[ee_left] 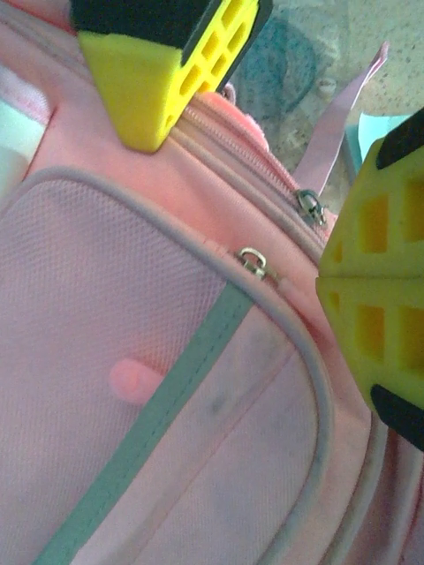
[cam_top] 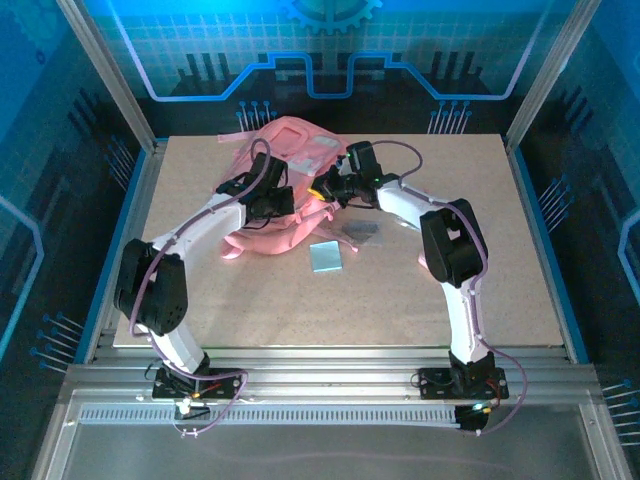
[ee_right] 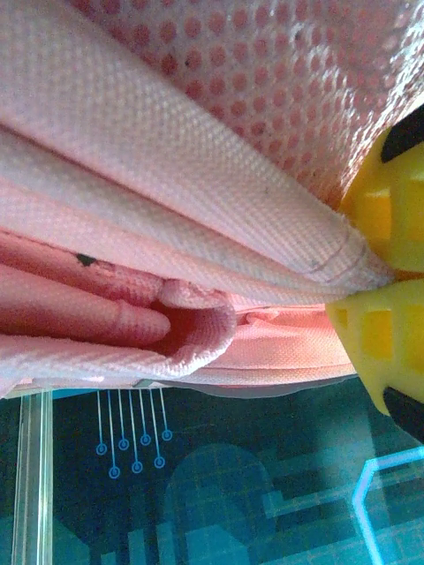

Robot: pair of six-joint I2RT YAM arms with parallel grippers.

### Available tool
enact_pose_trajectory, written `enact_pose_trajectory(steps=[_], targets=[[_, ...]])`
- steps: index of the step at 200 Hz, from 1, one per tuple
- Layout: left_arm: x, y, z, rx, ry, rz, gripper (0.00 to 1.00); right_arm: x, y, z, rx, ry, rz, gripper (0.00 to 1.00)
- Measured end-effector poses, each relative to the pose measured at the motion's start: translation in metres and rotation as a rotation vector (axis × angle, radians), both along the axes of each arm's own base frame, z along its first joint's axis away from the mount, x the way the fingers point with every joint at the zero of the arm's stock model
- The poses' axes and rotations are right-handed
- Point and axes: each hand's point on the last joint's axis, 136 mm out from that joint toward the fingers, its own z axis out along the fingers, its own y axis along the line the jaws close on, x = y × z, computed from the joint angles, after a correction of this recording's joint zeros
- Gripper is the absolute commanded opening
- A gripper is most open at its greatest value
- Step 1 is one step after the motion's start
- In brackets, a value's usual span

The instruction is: Pack the student bag

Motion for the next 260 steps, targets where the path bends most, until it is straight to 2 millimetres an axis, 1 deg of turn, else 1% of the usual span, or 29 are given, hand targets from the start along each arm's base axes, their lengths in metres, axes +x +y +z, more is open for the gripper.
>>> enact_pose_trajectory(steps=[15, 20, 26, 53, 77, 100, 139, 179, 194, 212, 244, 260], targets=[[-0.001, -0.009, 0.000, -0.046, 0.003, -0.012, 0.45, 0.000, 0.001, 0.002, 0.004, -0.001, 0.003, 0.00], [0.000, -0.013, 0.000, -0.065, -0.002, -0.017, 0.50, 0.000, 0.001, 0.002, 0.005, -0.001, 0.004, 0.00], [-0.001, -0.018, -0.002, -0.087, -0.004, -0.022, 0.52, 0.000, 0.001, 0.003, 0.006, -0.001, 0.005, 0.00], [-0.011, -0.037, -0.019, -0.142, 0.013, -0.017, 0.53, 0.001, 0.002, 0.008, 0.008, 0.002, 0.005, 0.00], [-0.013, -0.045, -0.032, -0.142, 0.024, 0.017, 0.53, 0.002, 0.002, 0.011, 0.012, 0.005, 0.007, 0.00], [-0.009, -0.044, -0.041, -0.141, 0.011, 0.061, 0.52, 0.002, 0.002, 0.010, 0.014, 0.010, 0.004, 0.00], [0.000, -0.040, -0.044, -0.102, -0.044, 0.102, 0.53, 0.003, 0.002, 0.013, 0.026, 0.012, -0.005, 0.00], [0.003, -0.036, -0.044, -0.035, -0.081, 0.090, 0.55, 0.005, 0.003, 0.015, 0.032, 0.005, -0.007, 0.00], [0.005, -0.034, -0.044, -0.011, -0.093, 0.084, 0.57, 0.005, 0.004, 0.016, 0.036, 0.003, -0.007, 0.00], [0.007, -0.031, -0.044, 0.022, -0.105, 0.068, 0.63, 0.004, 0.005, 0.016, 0.037, 0.001, -0.005, 0.00], [0.008, -0.030, -0.046, 0.071, -0.115, 0.031, 0.62, 0.004, 0.005, 0.016, 0.037, 0.000, -0.004, 0.00], [0.008, -0.028, -0.047, 0.095, -0.114, 0.017, 0.59, 0.004, 0.005, 0.016, 0.037, -0.001, -0.004, 0.00]])
